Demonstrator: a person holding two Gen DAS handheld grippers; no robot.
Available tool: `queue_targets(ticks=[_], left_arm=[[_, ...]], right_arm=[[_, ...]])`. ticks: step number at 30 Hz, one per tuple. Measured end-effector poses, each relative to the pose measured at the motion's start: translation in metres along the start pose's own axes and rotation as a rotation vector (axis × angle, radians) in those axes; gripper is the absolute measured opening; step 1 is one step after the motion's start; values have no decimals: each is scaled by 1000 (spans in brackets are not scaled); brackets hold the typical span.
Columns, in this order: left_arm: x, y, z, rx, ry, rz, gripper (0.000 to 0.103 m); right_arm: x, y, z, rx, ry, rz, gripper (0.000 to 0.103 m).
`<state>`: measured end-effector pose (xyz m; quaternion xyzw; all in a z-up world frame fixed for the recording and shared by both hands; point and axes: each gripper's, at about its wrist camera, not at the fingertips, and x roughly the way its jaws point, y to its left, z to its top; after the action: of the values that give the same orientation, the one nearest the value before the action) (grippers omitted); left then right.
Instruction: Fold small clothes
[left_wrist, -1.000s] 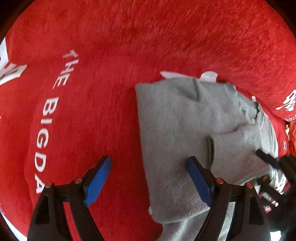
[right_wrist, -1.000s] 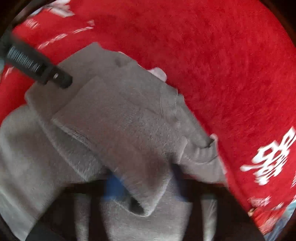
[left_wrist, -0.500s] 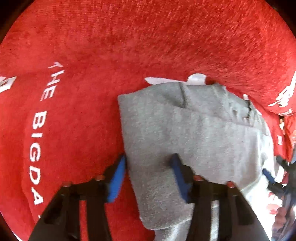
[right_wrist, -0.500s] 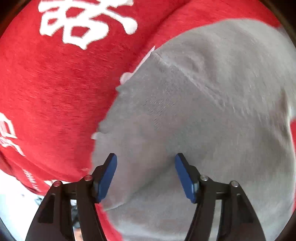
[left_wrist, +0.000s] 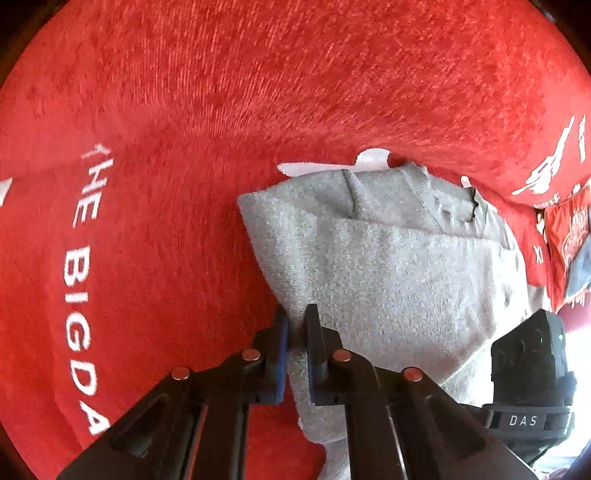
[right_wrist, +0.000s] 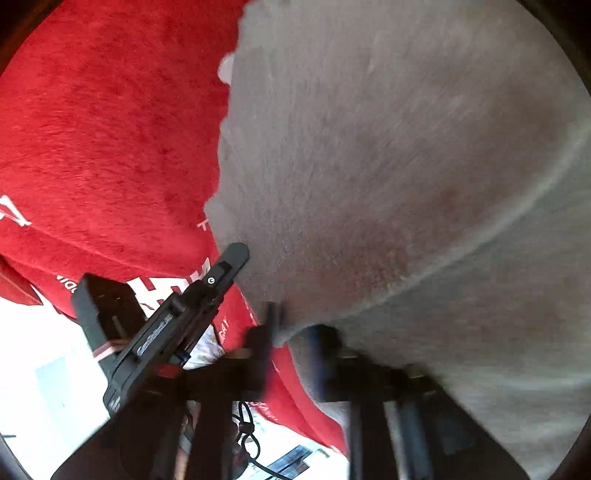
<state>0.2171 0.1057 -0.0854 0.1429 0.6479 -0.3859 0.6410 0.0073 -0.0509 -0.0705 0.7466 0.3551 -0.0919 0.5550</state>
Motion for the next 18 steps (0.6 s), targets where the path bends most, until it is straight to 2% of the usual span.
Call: queue_targets(ticks=[4,5,7,9,10,11,12,13,16,18], left_arm=[[-3,6,8,54,-2,29,10],[1,11,7,58,10,44,10],[5,16,5,52,17,52,10],[0,15,2,27,-9,49,10],[-5,14,-1,20,-22,60,10],[-10,13,-4,16,-36,75,10],[-16,10,-8,13,-55,93,10],[-19,6,-9,14,-65,96,10],[-30,-6,-18,20,-94,92,10],[-34,-14,-24,24,-103,88,10]], right_arm=[[3,9,-5,-33,-5,64,7],[6,9,-7,-49,5,41,7],[14,0,-10,-76,30,-65,7],[15,-7,-9,-52,47,-53,8],[8,-7,-10,-52,68,-66,14],[-2,-5,-10,-72,86,-88,32],[-17,-5,-10,-97,86,-100,44],[-47,-4,-8,-146,45,-119,60],[-116,-4,11,-199,-122,-208,61],[-179,-22,33,-140,-292,-297,61]])
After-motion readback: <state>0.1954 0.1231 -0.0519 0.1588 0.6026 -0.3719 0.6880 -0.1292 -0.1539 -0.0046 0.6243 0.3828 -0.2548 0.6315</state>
